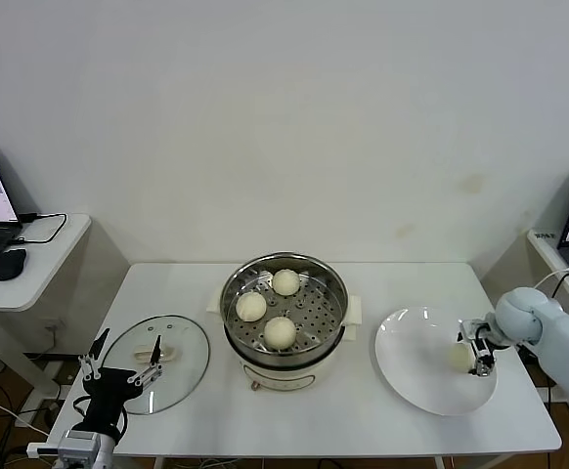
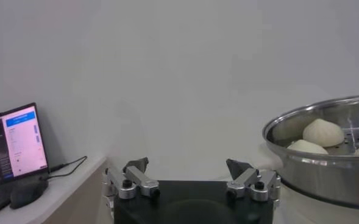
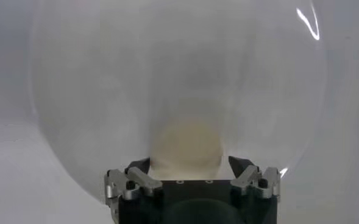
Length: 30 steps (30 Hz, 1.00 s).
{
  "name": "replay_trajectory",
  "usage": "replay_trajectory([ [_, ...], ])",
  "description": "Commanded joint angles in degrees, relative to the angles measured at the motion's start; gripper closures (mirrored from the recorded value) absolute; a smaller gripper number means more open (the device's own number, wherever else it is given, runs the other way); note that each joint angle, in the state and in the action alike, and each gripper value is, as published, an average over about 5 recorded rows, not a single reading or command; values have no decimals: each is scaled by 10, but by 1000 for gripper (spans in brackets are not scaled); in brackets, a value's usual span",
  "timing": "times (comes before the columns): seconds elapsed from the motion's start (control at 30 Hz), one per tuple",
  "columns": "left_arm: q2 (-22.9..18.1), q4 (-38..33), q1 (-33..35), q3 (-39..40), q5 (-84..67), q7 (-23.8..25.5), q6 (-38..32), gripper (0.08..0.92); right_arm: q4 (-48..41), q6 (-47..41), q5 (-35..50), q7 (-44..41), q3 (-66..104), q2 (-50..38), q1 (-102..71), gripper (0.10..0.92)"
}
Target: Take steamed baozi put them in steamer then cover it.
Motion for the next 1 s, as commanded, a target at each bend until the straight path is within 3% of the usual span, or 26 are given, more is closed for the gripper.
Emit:
replay_trajectory([
  [0.03,0,-1,1,1,0,0,0,177,-9,-1,-3,-4,4,9,-6,312],
  [0.33,3,-1,-1,3,0,-1,0,177,17,-10,33,-26,-22,-15,34,452],
  [0.73,11,10,-19,16,0,0,2,177,114,-78,198,-22,-195,-78,310,451],
  [1.0,14,17,-29,25,-3,0,2,177,186,-151,353,3,-419,-19,605,438],
])
